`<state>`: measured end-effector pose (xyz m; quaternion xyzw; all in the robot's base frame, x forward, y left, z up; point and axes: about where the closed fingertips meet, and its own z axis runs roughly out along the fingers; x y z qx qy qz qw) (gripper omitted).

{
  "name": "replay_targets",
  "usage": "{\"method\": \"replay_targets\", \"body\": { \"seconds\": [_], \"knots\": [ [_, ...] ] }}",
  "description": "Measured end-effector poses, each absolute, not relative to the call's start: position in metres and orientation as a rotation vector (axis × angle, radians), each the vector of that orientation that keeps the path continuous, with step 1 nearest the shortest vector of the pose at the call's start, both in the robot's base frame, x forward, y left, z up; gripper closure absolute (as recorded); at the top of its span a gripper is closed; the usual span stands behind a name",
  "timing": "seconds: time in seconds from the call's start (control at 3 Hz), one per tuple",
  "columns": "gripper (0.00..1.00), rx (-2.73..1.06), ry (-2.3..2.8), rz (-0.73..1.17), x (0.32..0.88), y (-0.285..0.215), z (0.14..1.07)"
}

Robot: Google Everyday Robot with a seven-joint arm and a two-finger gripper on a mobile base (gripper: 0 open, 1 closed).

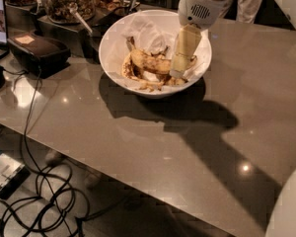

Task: Pick banana from white bowl

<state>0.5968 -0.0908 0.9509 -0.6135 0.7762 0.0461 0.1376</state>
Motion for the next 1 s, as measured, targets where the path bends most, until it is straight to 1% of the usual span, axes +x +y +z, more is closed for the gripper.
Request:
{"method": "replay_targets", "body": {
  "seconds": [0.33,0.67,1.0],
  "knots": [
    [0.09,-1.797,2.253,0.129,0.603,-0.084,0.943],
    [0.28,-1.8,2.26,0.126,0.61,-0.082,0.94],
    [0.51,-1.797,2.271,0.125,0.616,-0.081,0.936]
  ]
}}
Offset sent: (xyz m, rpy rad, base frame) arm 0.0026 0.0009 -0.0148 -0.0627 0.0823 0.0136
